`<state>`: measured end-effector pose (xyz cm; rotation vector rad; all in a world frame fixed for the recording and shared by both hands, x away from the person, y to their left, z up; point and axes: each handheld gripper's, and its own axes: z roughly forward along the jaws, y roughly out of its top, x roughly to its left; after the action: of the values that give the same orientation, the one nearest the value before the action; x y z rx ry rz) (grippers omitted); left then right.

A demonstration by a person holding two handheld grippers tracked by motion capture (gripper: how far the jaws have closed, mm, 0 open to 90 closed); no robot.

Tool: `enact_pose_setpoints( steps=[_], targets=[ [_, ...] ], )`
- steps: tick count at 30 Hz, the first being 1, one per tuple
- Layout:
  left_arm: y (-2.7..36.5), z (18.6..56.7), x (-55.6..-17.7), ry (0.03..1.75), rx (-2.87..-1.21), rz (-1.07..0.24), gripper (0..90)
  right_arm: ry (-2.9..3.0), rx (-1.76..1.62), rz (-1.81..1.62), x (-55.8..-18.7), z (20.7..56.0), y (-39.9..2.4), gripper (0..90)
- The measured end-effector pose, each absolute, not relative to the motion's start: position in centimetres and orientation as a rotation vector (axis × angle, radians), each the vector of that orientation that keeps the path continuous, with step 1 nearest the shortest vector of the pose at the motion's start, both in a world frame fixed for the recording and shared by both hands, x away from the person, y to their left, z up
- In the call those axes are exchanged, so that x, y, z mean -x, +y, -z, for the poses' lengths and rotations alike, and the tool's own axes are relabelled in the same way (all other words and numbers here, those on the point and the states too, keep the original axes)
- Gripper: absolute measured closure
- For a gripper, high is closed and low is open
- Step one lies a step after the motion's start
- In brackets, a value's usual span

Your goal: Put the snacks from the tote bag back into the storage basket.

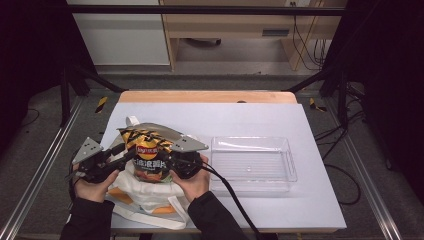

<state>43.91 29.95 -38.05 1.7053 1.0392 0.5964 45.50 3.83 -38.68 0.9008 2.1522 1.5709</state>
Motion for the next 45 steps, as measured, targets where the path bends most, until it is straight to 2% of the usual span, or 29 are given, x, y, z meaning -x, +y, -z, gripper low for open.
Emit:
enact_pose_setpoints(
  steps=[2, 5, 10, 13, 17, 20, 26, 29, 31, 33, 35, 45],
  targets=[
    [30.0, 38.0, -44.3, 1.023, -1.697, -0.584, 42.1, 2.153, -0.897, -1.571, -45.5, 38.7, 3.8, 82.5],
    [30.0, 38.1, -44.8, 0.992, -1.692, -0.562, 41.9, 2.158, -0.884, -1.568, -45.4, 38.7, 3.9, 83.2],
    [29.6, 38.4, -45.1, 0.966, -1.715, -0.535, 61.4, 2.158, -0.888, -1.562, -45.5, 38.7, 3.9, 82.7],
    [29.7, 38.5, -45.0, 0.978, -1.730, -0.531, 81.1, 2.161, -0.891, -1.562, -45.6, 38.7, 3.8, 82.6],
    [29.6, 38.4, -44.8, 0.991, -1.739, -0.558, 86.5, 2.159, -0.887, -1.565, -45.5, 38.8, 3.9, 81.6],
    [29.5, 38.2, -44.5, 0.993, -1.739, -0.573, 89.4, 2.158, -0.910, -1.569, -45.5, 38.6, 3.7, 77.1],
    [29.5, 37.9, -43.9, 1.005, -1.743, -0.582, 90.0, 2.098, -0.968, -1.601, -45.5, 38.0, 2.9, 65.2],
    [29.5, 37.8, -43.5, 1.004, -1.750, -0.591, 90.0, 2.082, -0.986, -1.604, -45.4, 37.9, 2.7, 63.7],
    [29.5, 37.8, -43.2, 1.001, -1.752, -0.595, 90.0, 2.077, -0.997, -1.603, -45.3, 37.8, 2.6, 69.2],
    [29.5, 37.7, -42.9, 1.000, -1.754, -0.598, 90.0, 2.084, -1.006, -1.612, -45.3, 37.6, 2.5, 81.5],
    [29.6, 37.6, -42.8, 0.997, -1.752, -0.597, 90.0, 2.086, -0.999, -1.610, -45.2, 37.5, 2.5, 87.3],
    [29.5, 35.9, -41.5, 0.969, -1.708, -0.617, 90.0, 2.073, -0.982, -1.614, -45.2, 35.9, 2.5, 88.9]
  ],
)
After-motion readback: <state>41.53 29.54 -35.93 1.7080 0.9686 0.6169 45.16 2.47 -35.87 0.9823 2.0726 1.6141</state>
